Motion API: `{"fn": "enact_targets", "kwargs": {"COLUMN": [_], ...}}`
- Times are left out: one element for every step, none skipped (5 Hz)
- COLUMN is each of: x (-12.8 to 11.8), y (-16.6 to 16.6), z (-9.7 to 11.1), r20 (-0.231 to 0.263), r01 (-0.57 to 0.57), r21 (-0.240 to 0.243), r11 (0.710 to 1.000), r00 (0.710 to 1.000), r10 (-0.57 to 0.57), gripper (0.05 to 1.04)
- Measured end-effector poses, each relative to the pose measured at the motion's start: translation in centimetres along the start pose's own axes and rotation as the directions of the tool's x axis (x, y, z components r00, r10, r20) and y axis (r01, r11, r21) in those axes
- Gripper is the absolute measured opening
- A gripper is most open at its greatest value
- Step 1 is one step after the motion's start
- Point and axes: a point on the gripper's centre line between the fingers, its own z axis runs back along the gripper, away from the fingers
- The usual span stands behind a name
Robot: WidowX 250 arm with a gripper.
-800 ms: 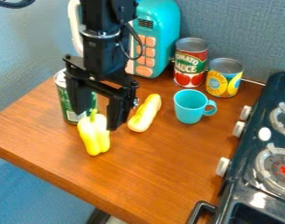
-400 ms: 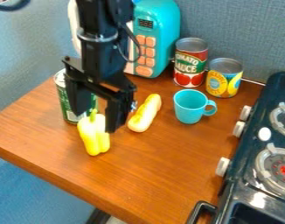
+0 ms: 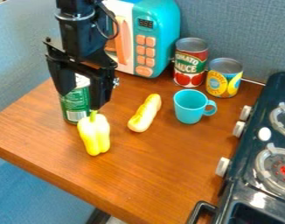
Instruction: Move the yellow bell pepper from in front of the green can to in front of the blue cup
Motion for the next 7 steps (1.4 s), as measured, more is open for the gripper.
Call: {"fn": "enact_targets", "kwargs": {"x": [0.6,1.6,2.2,2.4,2.5,2.8,2.7], "y": [1.2,0.9,0.7,0.8,1.0,1.3,1.4], "z": [-1.1,-2.4,-3.4,-4.0,-4.7,-5.1,-6.1], "r20": [-0.010,-0.052,-0.086,-0.090,-0.114,-0.127,-0.160], "r01": [-0.027,0.000,0.017,0.016,0.013,0.005,-0.001], "r21": [0.001,-0.047,-0.065,-0.056,-0.045,-0.028,-0.019], "r11": [1.000,0.999,0.998,0.998,0.999,1.000,1.000], "r00": [1.000,0.999,0.996,0.996,0.993,0.992,0.987], "r10": [0.027,-0.002,-0.023,-0.022,-0.018,-0.008,-0.002], "gripper": [1.004,1.004,1.004,1.004,1.004,1.004,1.004]}}
